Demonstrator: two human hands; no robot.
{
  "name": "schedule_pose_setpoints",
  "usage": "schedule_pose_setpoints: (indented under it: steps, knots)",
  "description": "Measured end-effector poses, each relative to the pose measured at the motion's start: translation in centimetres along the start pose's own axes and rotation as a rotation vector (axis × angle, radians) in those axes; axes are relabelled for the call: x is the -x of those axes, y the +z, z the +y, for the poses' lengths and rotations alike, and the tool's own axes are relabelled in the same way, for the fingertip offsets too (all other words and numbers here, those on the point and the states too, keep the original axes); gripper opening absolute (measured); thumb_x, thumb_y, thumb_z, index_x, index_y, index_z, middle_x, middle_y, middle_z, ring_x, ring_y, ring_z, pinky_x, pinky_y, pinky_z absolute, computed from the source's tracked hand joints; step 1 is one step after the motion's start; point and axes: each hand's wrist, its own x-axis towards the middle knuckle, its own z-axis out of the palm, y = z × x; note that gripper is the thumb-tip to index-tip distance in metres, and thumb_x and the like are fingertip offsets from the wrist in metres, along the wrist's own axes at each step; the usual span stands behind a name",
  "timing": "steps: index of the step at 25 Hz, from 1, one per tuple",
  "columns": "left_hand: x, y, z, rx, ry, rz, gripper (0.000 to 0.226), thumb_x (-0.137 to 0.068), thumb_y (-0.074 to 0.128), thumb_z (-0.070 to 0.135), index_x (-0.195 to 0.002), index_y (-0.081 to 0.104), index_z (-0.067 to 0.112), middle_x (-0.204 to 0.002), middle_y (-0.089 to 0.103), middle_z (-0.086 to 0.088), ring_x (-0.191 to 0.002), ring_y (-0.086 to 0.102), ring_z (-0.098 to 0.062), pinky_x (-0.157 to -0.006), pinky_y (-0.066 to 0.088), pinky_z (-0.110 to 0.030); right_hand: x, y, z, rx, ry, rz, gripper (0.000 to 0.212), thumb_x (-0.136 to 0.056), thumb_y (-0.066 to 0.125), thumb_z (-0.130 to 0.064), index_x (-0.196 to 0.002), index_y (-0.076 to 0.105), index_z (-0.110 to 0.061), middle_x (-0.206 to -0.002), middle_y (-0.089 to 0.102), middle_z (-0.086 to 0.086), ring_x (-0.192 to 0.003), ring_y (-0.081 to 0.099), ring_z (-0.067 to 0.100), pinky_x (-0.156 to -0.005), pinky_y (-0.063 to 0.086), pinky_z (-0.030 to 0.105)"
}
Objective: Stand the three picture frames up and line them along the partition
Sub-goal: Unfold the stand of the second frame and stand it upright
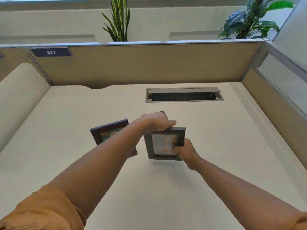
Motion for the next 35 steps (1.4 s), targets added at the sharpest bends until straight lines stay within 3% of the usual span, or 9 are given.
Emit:
schedule_pose_setpoints:
  steps: [1,3,6,8,13,18,23,28,35]
  knots:
    - [0.3,-0.3,-0.2,0.029,-0.024,-0.008,0.064,-0.095,0.043,0.069,-0.109,0.069,0.012,-0.111,0.067,-0.008,-0.102,0.064,-0.028,-0.093,0.052,-0.043,-0.5,0.6,-0.4,-0.030,0.034,-0.025,0.044,-0.064,0.059,-0.001,-0.107,0.067,-0.006,-0.102,0.072,0.012,-0.105,0.068,0.034,-0.088,0.059,0.044]
    - [0.8,-0.7,-1.0,0.040,-0.058,-0.003,0.079,-0.090,0.038,0.079,-0.113,0.069,0.010,-0.112,0.069,-0.010,-0.102,0.067,-0.030,-0.098,0.053,-0.047,-1.6,1.7,-0.8,-0.057,0.068,-0.075,0.055,-0.063,0.060,0.000,-0.117,0.065,-0.004,-0.117,0.071,0.021,-0.114,0.066,0.037,-0.098,0.056,0.051]
    - [0.5,-0.8,-2.7,0.015,-0.061,0.040,0.080,-0.087,0.039,0.083,-0.106,0.067,0.010,-0.107,0.070,-0.011,-0.096,0.067,-0.030,-0.092,0.055,-0.042,-3.1,3.0,-0.9,-0.061,0.089,-0.152,0.065,-0.062,0.059,0.004,-0.126,0.059,-0.005,-0.127,0.066,0.025,-0.121,0.062,0.038,-0.105,0.051,0.056]
    - [0.0,-0.8,-3.8,0.027,-0.052,0.047,0.076,-0.089,0.042,0.080,-0.105,0.069,0.011,-0.105,0.071,-0.010,-0.094,0.067,-0.028,-0.083,0.054,-0.037,-3.9,3.6,-0.8,-0.038,0.110,-0.195,0.060,-0.062,0.059,0.003,-0.121,0.062,-0.009,-0.128,0.066,0.025,-0.121,0.062,0.037,-0.106,0.049,0.056]
    - [-0.8,-0.5,-5.7,0.005,0.003,0.075,0.063,-0.092,0.045,0.074,-0.075,0.064,0.017,-0.074,0.064,-0.001,-0.068,0.060,-0.016,-0.056,0.039,-0.027,-5.9,4.0,-0.3,0.054,0.151,-0.231,0.051,-0.064,0.059,0.000,-0.113,0.066,-0.012,-0.124,0.069,0.022,-0.117,0.065,0.034,-0.103,0.052,0.054]
    - [-1.5,-0.7,-5.6,0.016,0.104,0.118,0.057,-0.098,0.045,0.066,-0.072,0.060,0.018,-0.068,0.059,0.000,-0.064,0.055,-0.018,-0.056,0.039,-0.029,-6.9,2.9,-0.6,0.054,0.153,-0.208,0.052,-0.065,0.060,0.000,-0.114,0.068,-0.013,-0.119,0.073,0.016,-0.113,0.069,0.029,-0.095,0.057,0.045]
    - [-2.3,-0.6,-4.5,0.081,0.188,0.170,0.039,-0.100,0.049,0.058,-0.091,0.067,0.024,-0.085,0.068,0.003,-0.080,0.064,-0.016,-0.062,0.046,-0.028,-7.4,1.1,-0.8,0.020,0.138,-0.144,0.050,-0.065,0.062,0.002,-0.111,0.067,-0.018,-0.112,0.075,0.009,-0.109,0.070,0.026,-0.082,0.059,0.035]
    - [-3.2,-0.3,-3.6,0.034,0.263,0.213,0.033,-0.101,0.052,0.054,-0.091,0.068,0.026,-0.078,0.064,0.011,-0.074,0.062,-0.010,-0.058,0.043,-0.026,-7.7,0.1,-0.4,-0.015,0.146,-0.110,0.048,-0.077,0.055,0.016,-0.107,0.068,-0.020,-0.110,0.075,0.007,-0.109,0.068,0.026,-0.084,0.057,0.038]
    - [-3.1,-0.3,-4.2,-0.002,0.310,0.249,0.038,-0.102,0.050,0.053,-0.091,0.071,0.023,-0.079,0.067,0.004,-0.072,0.061,-0.014,-0.059,0.047,-0.031,-7.9,0.3,0.3,0.002,0.156,-0.143,0.047,-0.076,0.063,0.008,-0.114,0.066,-0.019,-0.119,0.073,0.011,-0.116,0.065,0.030,-0.092,0.056,0.041]
